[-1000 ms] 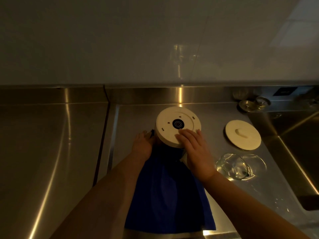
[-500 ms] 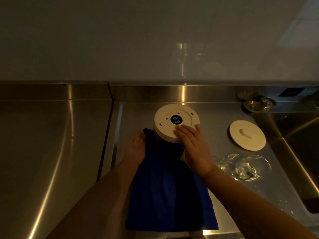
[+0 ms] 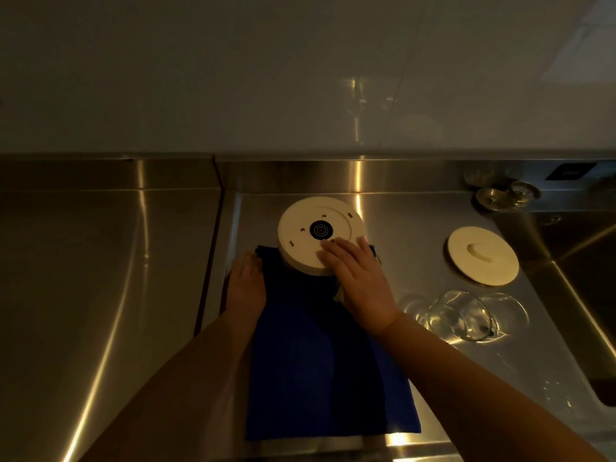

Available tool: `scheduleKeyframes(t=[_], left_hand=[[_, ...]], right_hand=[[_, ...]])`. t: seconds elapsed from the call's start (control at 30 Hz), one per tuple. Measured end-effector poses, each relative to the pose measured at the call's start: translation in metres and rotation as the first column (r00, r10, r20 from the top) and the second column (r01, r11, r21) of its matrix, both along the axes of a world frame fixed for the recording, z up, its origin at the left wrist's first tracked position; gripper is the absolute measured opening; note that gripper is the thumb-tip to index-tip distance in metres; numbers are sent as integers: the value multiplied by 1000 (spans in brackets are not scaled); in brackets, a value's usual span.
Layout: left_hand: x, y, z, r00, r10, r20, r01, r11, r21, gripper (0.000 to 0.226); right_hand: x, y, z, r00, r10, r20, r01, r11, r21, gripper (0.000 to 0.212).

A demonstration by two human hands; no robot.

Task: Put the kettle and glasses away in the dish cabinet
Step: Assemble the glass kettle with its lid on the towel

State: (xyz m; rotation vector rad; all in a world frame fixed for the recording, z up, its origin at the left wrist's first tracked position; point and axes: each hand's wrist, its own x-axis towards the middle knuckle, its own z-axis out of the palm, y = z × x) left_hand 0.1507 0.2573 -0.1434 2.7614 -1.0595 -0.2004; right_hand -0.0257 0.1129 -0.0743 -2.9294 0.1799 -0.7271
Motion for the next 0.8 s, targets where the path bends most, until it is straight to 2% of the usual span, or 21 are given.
scheduleKeyframes(t=[0.1, 0.17, 0.2, 0.3, 0.37, 0.43, 0.53, 0.67, 0.8], left_hand=[[-2, 2, -2, 1000, 15, 18, -16, 1000, 15, 44], [-3, -1, 11, 1000, 3, 15, -4, 997, 79, 56], [-3, -4, 20, 999, -38, 8, 37, 997, 63, 63], [-9, -11, 62, 986, -167, 26, 168, 957, -236, 84], [-14, -13, 91, 930, -327, 165, 362, 889, -279, 90], [-20, -14, 107, 837, -464, 289, 527, 825, -203, 89], [-29, -18, 113, 765, -571, 297, 602, 798, -18, 77], [-32, -36, 105, 766, -568, 302, 562, 819, 115, 68], [-35, -48, 103, 807, -545, 228, 537, 837, 102, 61]], right_hand=[[-1, -6, 2, 999, 42, -23, -43, 999, -17, 75], [-3, -9, 4, 997, 66, -44, -68, 997, -29, 73], [-3, -9, 5, 996, 70, -52, -72, 997, -35, 72], [-2, -8, 8, 995, 72, -67, -75, 996, -38, 78], [0, -9, 10, 994, 80, -71, -82, 996, -35, 82], [2, -14, 12, 991, 112, -77, -115, 993, -36, 80], [5, -31, 16, 978, 178, -109, -186, 980, -71, 82], [6, -58, 19, 966, 201, -164, -224, 966, -131, 87], [3, -73, 19, 958, 194, -212, -217, 972, -89, 83]])
